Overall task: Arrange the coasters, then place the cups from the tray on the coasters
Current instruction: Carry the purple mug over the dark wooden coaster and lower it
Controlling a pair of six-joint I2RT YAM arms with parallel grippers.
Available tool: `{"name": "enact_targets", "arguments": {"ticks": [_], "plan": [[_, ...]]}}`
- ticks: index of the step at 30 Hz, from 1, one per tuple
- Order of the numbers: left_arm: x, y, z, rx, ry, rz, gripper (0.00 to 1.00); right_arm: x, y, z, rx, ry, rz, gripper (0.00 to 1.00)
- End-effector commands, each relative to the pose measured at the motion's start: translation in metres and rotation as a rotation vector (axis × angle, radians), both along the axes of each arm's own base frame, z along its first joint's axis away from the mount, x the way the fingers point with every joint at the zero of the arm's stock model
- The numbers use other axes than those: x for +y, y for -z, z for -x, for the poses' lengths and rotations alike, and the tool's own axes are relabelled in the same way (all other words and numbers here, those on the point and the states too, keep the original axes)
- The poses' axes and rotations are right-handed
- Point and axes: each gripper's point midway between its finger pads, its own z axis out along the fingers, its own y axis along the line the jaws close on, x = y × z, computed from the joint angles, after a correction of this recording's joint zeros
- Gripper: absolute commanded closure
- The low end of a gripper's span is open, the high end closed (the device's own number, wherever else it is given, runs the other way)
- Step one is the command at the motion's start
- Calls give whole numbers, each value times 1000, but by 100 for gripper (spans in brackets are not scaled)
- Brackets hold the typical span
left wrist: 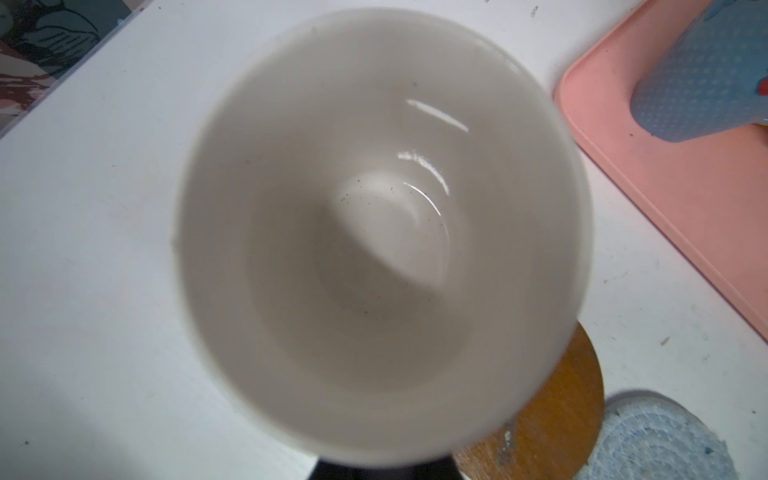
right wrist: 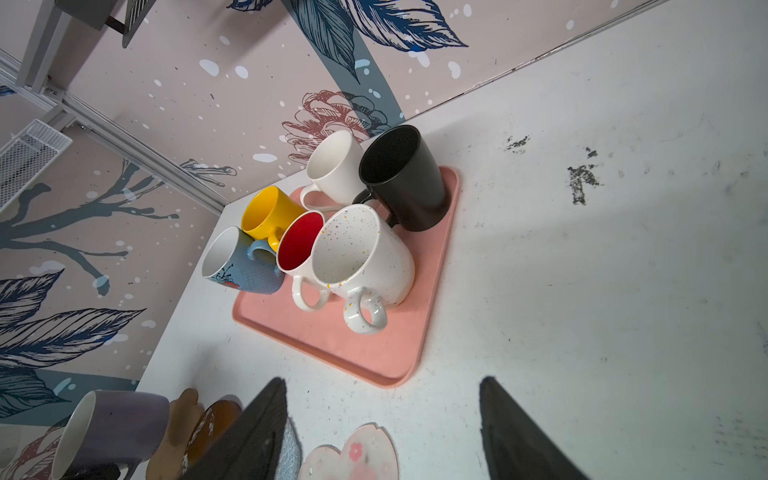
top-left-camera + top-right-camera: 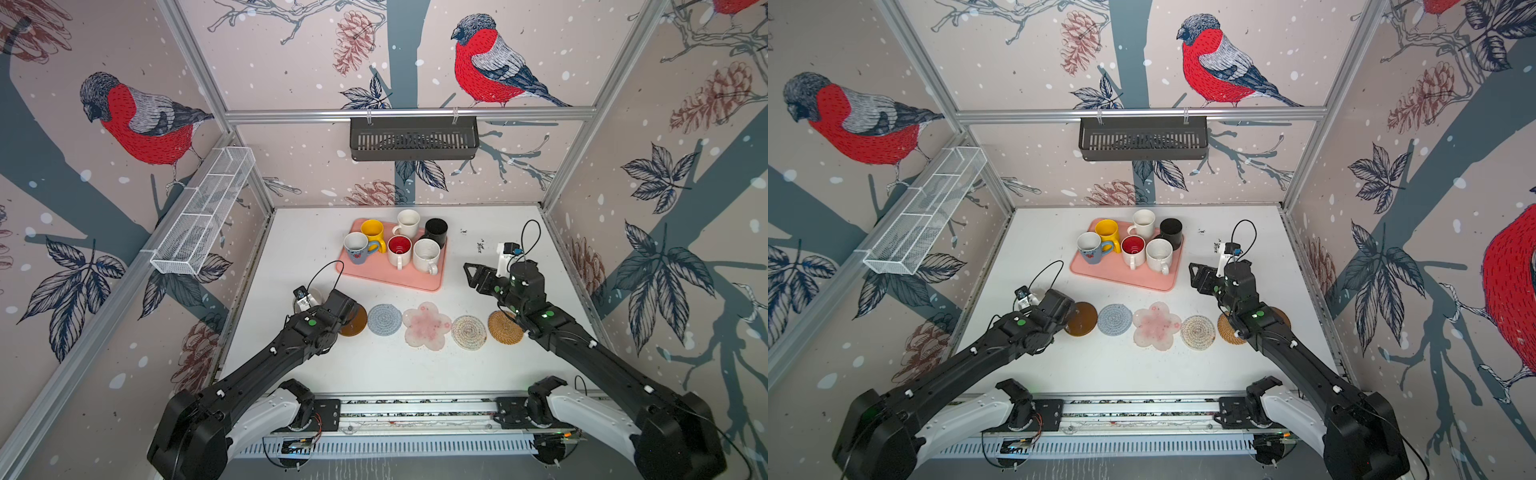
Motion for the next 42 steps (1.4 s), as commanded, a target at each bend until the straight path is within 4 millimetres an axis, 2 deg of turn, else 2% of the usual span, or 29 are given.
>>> {"name": "enact_targets", "arguments": {"ticks": [1, 9, 17, 41, 42], "plan": [[10, 0, 1, -17, -31, -39, 100, 2, -7, -1, -20, -3, -23, 27], [12, 10, 5, -5, -32, -44, 100, 3, -7, -1, -21, -5, -23, 27], [11, 5, -1, -23, -29, -52, 100, 2, -7, -1, -21, -3, -19, 27], [7, 15, -4, -8, -1, -39, 100, 2, -6, -1, -21, 1, -15, 27], [7, 15, -4, -8, -1, -40, 97, 2, -7, -1, -22, 0, -15, 27]]}}
